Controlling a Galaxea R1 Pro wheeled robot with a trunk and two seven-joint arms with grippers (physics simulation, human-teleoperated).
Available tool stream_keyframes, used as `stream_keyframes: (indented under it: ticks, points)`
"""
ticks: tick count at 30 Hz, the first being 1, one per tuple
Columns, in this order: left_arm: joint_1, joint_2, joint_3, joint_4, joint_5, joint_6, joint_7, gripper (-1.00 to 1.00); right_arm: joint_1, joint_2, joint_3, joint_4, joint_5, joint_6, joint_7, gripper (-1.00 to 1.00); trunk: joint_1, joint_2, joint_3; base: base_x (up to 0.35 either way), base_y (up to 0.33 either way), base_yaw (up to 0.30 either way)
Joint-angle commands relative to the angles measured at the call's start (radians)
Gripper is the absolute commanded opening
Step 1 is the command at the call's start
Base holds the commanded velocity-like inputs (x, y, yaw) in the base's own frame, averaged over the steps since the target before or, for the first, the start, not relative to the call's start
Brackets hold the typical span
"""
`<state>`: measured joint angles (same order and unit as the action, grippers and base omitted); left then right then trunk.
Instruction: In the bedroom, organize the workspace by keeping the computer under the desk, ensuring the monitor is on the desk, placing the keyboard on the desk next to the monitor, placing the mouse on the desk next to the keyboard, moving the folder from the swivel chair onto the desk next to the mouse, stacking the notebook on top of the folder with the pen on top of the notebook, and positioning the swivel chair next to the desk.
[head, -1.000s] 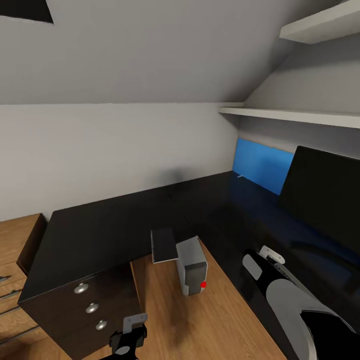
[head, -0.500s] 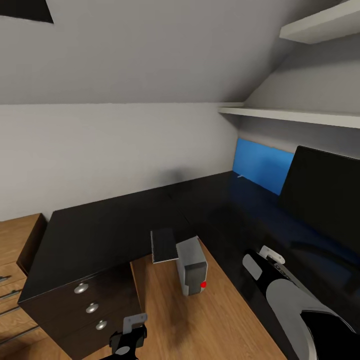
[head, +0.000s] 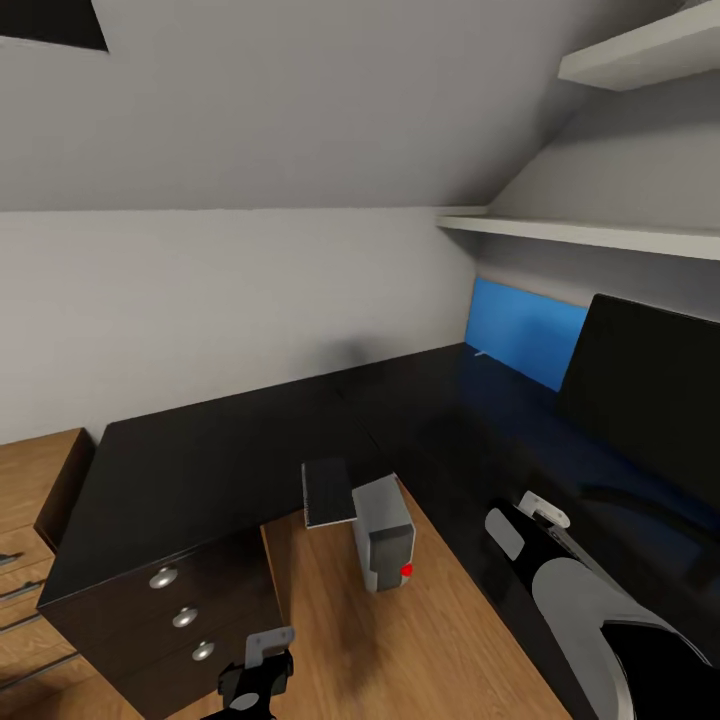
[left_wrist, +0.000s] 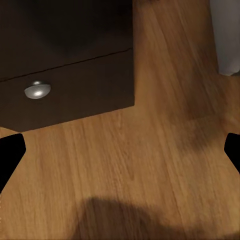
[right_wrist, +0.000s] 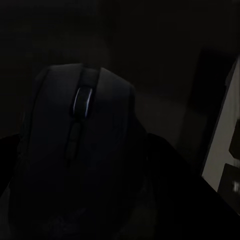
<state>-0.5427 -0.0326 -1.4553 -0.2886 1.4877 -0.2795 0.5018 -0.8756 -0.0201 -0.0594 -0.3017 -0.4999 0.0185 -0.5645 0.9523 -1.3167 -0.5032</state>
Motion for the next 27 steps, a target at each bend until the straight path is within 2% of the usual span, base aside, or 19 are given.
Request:
stream_keyframes:
  ticks: [1, 7, 11, 16, 17, 27]
  points:
    - [-0.001, 0.000, -0.008, -0.001, 0.009, -0.005, 0.004, 1.00, 0.000, 0.000, -0.002, -0.002, -0.006, 0.000, 0.002, -1.00, 0.000, 0.000, -0.001, 0.000, 0.000, 0.000]
    - [-0.001, 0.000, -0.008, -0.001, 0.009, -0.003, 0.004, 1.00, 0.000, 0.000, -0.002, -0.002, -0.006, -0.001, 0.002, -1.00, 0.000, 0.000, -0.001, 0.000, 0.000, 0.000]
    - [0.000, 0.000, -0.010, -0.001, 0.009, -0.004, 0.004, 1.00, 0.000, 0.000, -0.002, -0.001, -0.006, -0.002, 0.002, -1.00, -0.015, 0.028, 0.012, 0.000, 0.000, 0.000]
    - [-0.001, 0.000, -0.009, -0.001, 0.009, -0.003, 0.004, 1.00, 0.000, 0.000, -0.002, -0.001, -0.006, -0.002, 0.002, -1.00, -0.015, 0.028, 0.012, 0.000, 0.000, 0.000]
    - [-0.001, 0.000, -0.009, -0.001, 0.009, -0.003, 0.004, 1.00, 0.000, 0.000, -0.002, -0.001, -0.006, -0.002, 0.002, 1.00, -0.015, 0.028, 0.012, 0.000, 0.000, 0.000]
    - [-0.001, 0.000, -0.010, -0.001, 0.009, -0.003, 0.004, 1.00, 0.000, 0.000, -0.002, -0.002, -0.006, -0.002, 0.002, 1.00, -0.015, 0.028, 0.012, 0.000, 0.000, 0.000]
